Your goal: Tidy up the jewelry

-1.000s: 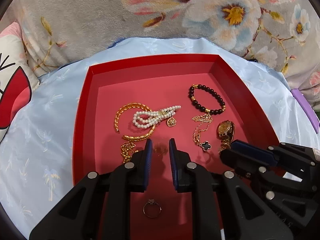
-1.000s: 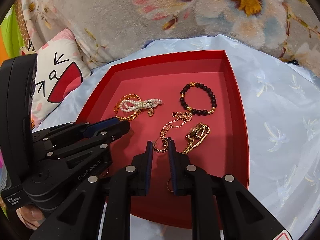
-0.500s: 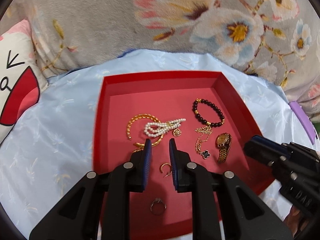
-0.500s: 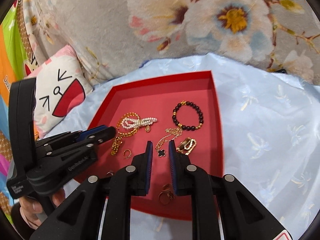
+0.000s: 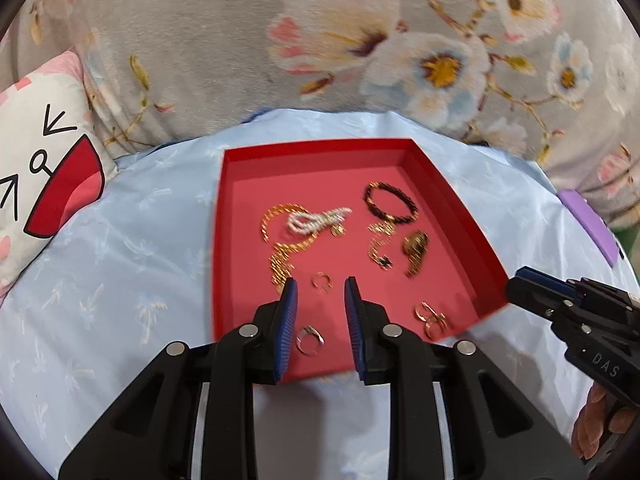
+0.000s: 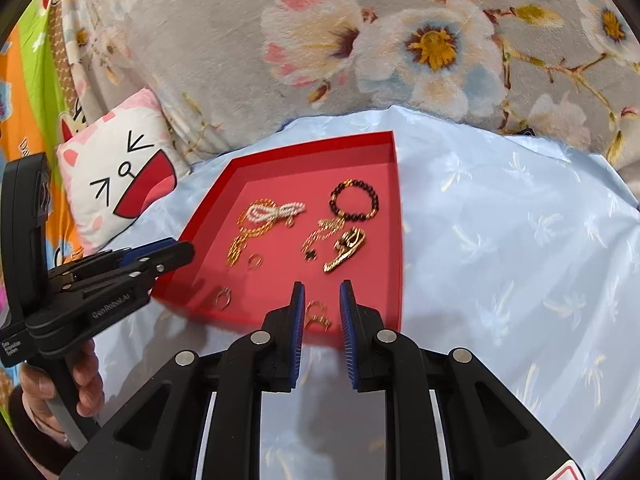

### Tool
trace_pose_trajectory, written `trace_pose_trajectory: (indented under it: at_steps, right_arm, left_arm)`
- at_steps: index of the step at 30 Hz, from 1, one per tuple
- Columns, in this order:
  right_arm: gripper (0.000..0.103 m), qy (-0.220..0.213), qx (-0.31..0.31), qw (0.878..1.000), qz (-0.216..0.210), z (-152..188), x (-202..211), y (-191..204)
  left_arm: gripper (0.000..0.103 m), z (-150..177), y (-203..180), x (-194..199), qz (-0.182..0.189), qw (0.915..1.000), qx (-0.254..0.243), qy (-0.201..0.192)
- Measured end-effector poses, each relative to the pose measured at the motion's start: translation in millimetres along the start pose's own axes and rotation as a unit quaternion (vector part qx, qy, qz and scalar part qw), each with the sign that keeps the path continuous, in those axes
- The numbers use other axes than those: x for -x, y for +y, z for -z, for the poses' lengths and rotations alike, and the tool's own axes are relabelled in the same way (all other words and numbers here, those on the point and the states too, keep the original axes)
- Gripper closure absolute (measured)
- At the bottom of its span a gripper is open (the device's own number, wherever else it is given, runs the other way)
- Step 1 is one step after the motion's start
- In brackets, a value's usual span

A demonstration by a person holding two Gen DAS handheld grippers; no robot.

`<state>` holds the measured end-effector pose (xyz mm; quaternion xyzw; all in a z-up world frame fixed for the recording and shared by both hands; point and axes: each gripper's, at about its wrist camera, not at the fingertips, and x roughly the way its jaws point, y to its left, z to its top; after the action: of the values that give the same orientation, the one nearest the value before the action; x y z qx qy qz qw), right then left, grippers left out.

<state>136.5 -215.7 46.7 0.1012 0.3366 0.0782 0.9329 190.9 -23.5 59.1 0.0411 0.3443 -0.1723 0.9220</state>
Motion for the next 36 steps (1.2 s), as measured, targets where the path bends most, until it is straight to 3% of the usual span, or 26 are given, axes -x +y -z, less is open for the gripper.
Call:
trace_pose_trajectory:
  at_steps: [3,7,10,16,23,36]
  right_arm:
    - [0.084,-0.006,0.018,1.0,0.019,12.5,6.7,9.2]
    - [0.074,-0.009,0.028,0.999,0.025,24.9,12.0,17.5]
    - [0.067,-0.012,0.038,0.999,0.034,30.7,13.7,24.5]
    - [0.049,-0.024,0.041,0.998,0.036,33.7,16.1,34.4]
    - [0.042,-0.028,0.03,0.998,0.045,35.6,14.0,30.9]
    - [0.033,-0.031,0.03,0.996,0.072,43.4,-0.1,27.0]
  left_arm:
    - [0.08,10.4,-10.6,6.4,-0.012,0.9999,-0.007,-0.009]
    - [0.079,28.3,-19.8,9.8,-0.02,0.9998,-0.002,-0.005]
    - [0.068,38.0,-23.4,10.0,-0.029,0.9996,0.003,-0.005]
    - [0.06,42.0,-25.8,13.3,-0.043,0.999,0.007,-0.012]
    - [0.04,43.5,-23.3,16.7,-0.073,0.9968,0.014,-0.028]
    - [0.031,58.0,-18.9,3.9,-0.119,0.9922,0.017,-0.032]
